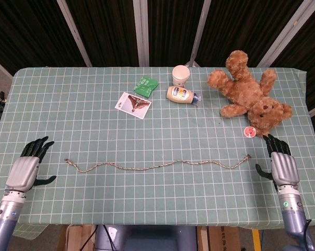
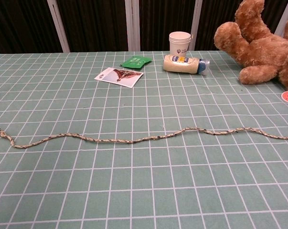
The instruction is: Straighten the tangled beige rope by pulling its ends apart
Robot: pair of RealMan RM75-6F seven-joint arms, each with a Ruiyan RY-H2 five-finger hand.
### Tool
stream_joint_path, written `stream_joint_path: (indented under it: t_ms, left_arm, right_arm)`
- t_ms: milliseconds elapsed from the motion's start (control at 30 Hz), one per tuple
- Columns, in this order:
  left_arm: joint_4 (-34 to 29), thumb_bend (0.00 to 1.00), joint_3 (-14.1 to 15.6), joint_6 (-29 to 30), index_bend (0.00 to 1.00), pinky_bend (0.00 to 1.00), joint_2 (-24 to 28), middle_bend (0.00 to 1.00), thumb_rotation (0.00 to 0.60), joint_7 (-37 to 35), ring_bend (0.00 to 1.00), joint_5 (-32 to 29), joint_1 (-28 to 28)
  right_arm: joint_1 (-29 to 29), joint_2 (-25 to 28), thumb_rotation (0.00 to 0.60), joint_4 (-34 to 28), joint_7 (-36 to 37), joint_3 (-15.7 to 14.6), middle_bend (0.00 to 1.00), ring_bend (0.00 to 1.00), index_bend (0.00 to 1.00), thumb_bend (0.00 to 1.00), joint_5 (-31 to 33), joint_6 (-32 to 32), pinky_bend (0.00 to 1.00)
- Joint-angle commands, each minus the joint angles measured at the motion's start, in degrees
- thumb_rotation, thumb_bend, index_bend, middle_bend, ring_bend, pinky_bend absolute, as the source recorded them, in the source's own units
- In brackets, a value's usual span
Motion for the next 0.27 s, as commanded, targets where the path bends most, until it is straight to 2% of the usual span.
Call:
stream_joint_path:
  t_ms: [33,100,267]
  left_arm:
    - [-0.7,0.15,2.4,3.3,0.11,0.0,2.6,0.0,0.6,-3.6,0.0,3.5,3.1]
    - [-0.8,0.15,3.3,4.8,0.1,0.0,4.0,0.0,0.6,-5.6,0.0,5.2,4.4]
    - [1.5,0.15,3.0,9.4,0.06,0.0,4.1,0.0,0.6,-7.7,0.0,9.1,6.1]
  right_arm:
    - [-4.2,3.3,0.6,-2.1,2.9,-3.1,0.0,0.0,0.0,0.35,-7.8,6.9,0.0]
    - [-6.2,4.6,0.6,-2.3,3.7,-4.4,0.0,0.0,0.0,0.35,-11.0,10.3,0.0]
    - [-9.2,6.2,0.6,-2.5,5.5,-5.8,0.0,0.0,0.0,0.35,-14.2,14.8,0.0]
